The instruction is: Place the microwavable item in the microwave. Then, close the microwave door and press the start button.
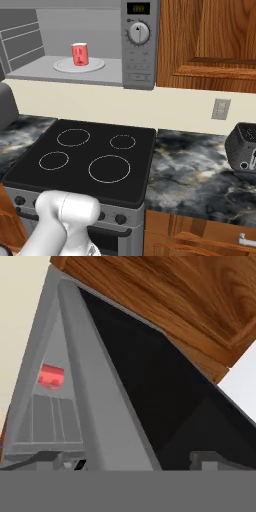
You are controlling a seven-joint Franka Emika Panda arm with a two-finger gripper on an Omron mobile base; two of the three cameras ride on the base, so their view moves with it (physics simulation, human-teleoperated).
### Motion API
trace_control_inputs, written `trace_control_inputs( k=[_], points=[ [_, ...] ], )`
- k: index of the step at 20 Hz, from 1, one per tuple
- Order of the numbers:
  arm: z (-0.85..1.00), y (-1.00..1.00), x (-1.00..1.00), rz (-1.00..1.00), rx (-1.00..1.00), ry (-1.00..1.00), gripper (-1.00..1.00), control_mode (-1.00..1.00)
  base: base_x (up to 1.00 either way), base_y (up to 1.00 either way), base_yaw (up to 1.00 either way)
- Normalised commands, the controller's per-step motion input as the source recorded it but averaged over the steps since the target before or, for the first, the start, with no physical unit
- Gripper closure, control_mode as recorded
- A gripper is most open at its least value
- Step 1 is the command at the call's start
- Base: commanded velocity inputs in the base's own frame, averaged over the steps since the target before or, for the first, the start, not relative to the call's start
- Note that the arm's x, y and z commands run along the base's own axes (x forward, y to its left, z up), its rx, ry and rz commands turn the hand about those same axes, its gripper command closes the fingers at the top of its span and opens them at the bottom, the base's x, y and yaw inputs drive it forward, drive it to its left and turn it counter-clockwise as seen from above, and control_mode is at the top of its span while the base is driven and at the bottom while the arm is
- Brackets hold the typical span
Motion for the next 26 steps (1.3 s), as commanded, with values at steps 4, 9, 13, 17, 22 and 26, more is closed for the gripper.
trace_control_inputs(
  k=[4,9,13,17,22,26],
  points=[
    [0.63,-1.00,-0.24,-0.01,0.34,-0.04,-1.00,-1.00,0.00,0.00,0.00],
    [0.52,-1.00,-0.04,0.00,0.35,0.00,-1.00,-1.00,0.00,0.00,0.00],
    [0.27,-1.00,0.00,0.04,0.38,0.00,-1.00,-1.00,0.00,0.00,0.00],
    [0.09,-1.00,0.02,0.11,0.33,0.07,-1.00,-1.00,0.00,0.00,0.00],
    [0.00,-0.89,0.33,0.26,0.16,0.19,-1.00,-1.00,0.00,0.00,0.00],
    [0.00,-0.74,0.49,0.32,0.04,0.29,-1.00,-1.00,0.00,0.00,0.00]
  ],
)
